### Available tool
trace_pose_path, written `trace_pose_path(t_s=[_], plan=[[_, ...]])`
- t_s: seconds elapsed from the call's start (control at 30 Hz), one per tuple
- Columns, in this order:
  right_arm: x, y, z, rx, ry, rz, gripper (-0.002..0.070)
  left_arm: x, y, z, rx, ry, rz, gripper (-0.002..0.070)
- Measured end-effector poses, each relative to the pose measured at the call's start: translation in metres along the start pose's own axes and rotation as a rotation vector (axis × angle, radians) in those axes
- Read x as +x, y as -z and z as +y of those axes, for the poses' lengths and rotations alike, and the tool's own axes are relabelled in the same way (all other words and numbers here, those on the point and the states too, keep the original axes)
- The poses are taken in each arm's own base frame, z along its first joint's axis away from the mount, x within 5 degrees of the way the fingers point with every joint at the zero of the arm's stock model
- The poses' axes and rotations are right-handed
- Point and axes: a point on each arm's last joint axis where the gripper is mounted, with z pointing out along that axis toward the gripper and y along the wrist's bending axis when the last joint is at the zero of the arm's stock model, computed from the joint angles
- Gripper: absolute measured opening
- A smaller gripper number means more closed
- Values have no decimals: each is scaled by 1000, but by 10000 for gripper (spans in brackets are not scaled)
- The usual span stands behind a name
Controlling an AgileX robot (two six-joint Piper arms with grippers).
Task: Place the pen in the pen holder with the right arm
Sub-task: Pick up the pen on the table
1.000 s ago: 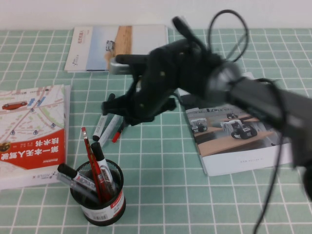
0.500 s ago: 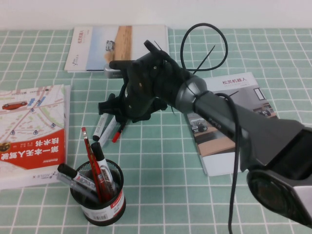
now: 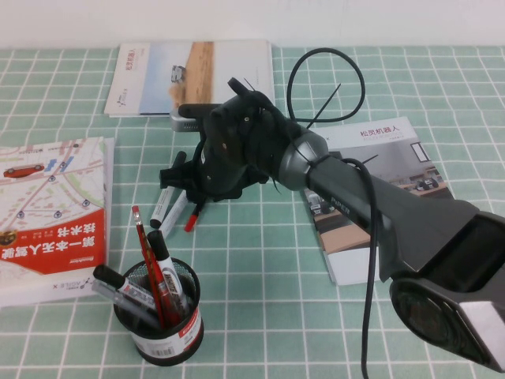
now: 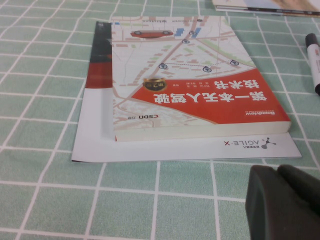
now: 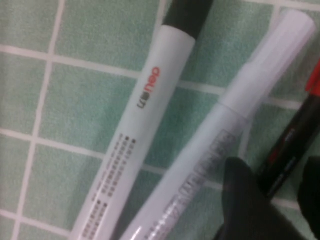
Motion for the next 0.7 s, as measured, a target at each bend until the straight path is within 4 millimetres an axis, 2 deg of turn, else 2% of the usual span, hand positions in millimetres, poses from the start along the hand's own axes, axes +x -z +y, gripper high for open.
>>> trace_pose_path(t_s=[0.23, 0.6, 0.7], plan=[[4, 1, -3, 36, 31, 54, 221, 0, 0, 0, 0, 0, 0, -4], [9, 6, -9, 108, 82, 135, 54, 0, 0, 0, 0, 0, 0, -4], [9, 7, -10, 109, 102, 140, 53, 0, 0, 0, 0, 0, 0, -4]])
